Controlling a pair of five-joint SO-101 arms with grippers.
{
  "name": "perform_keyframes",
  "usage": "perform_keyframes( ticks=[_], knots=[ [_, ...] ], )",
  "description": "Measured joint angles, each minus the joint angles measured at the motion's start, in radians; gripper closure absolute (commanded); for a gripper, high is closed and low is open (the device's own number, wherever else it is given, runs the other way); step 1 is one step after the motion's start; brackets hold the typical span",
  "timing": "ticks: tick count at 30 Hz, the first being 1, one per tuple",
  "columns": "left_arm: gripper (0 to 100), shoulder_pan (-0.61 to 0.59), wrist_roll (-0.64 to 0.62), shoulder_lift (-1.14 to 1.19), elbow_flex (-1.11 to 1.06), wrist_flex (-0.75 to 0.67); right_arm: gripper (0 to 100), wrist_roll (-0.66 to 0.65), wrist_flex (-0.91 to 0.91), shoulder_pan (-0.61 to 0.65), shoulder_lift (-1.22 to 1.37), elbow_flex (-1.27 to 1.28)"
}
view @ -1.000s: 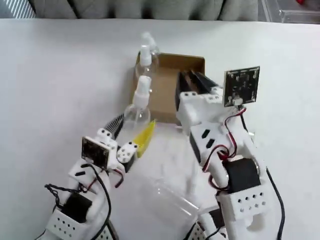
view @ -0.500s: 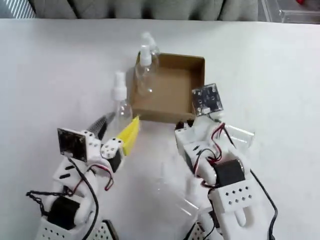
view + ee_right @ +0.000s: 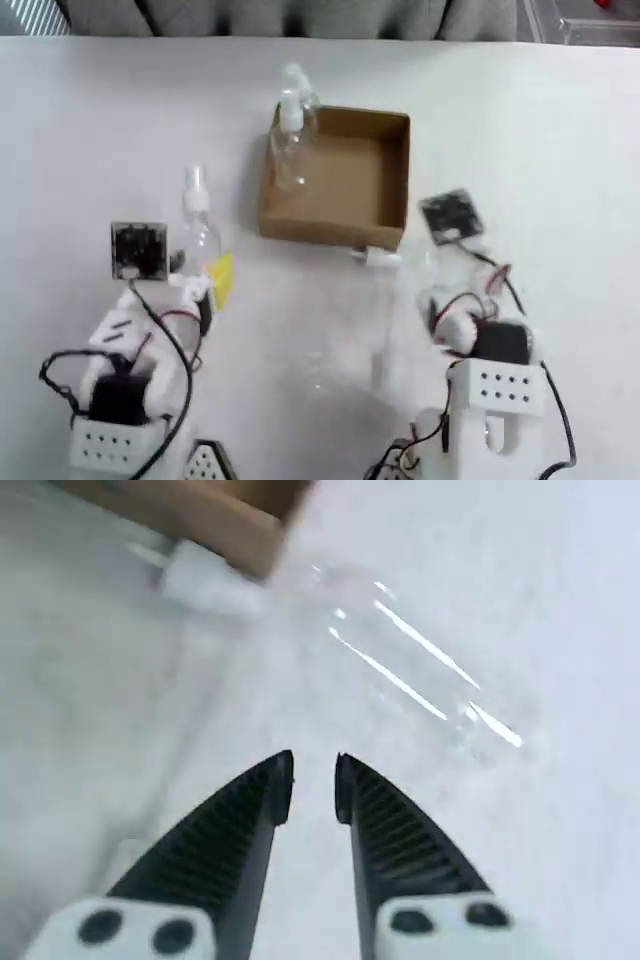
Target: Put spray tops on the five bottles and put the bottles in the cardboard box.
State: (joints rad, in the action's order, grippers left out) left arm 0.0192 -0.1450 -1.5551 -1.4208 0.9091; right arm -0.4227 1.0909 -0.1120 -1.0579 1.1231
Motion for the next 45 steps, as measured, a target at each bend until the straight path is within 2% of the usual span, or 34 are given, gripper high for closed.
perform_keyframes(
  ticks=[4, 8, 11, 16, 18, 21, 23, 26, 33, 41, 45],
  knots=[
    [98, 0.0, 0.003, 0.193, 0.041, -0.037, 94.6, -0.003, -0.014, -0.12, 0.0, 0.118],
    [98, -0.002, 0.003, 0.356, 0.066, -0.043, 94.6, -0.006, -0.1, -0.132, 0.0, 0.244],
    [97, -0.002, 0.003, 0.462, 0.086, -0.043, 94.7, -0.063, -0.12, -0.13, 0.0, 0.272],
    [86, -0.002, 0.048, 0.629, 0.092, -0.054, 94.7, -0.103, -0.12, -0.129, 0.0, 0.273],
    [87, -0.008, 0.069, 0.689, 0.103, -0.066, 94.8, -0.106, -0.12, -0.129, 0.0, 0.275],
    [94, -0.011, 0.063, 0.76, 0.114, -0.106, 94.9, -0.11, -0.12, -0.129, 0.0, 0.275],
    [94, -0.011, 0.048, 0.772, 0.114, -0.146, 95.0, -0.11, -0.12, -0.129, 0.0, 0.275],
    [98, -0.014, 0.035, 0.767, 0.114, -0.183, 95.0, -0.11, -0.12, -0.129, 0.0, 0.275],
    [98, -0.014, 0.031, 0.623, 0.114, -0.198, 95.0, -0.11, -0.12, -0.129, 0.0, 0.278],
    [98, -0.011, 0.031, 0.195, 0.08, -0.198, 95.0, -0.11, -0.12, -0.129, 0.0, 0.278],
    [98, 0.048, 0.031, -0.048, 0.04, -0.198, 95.0, -0.11, -0.12, -0.129, 0.0, 0.278]
  ],
)
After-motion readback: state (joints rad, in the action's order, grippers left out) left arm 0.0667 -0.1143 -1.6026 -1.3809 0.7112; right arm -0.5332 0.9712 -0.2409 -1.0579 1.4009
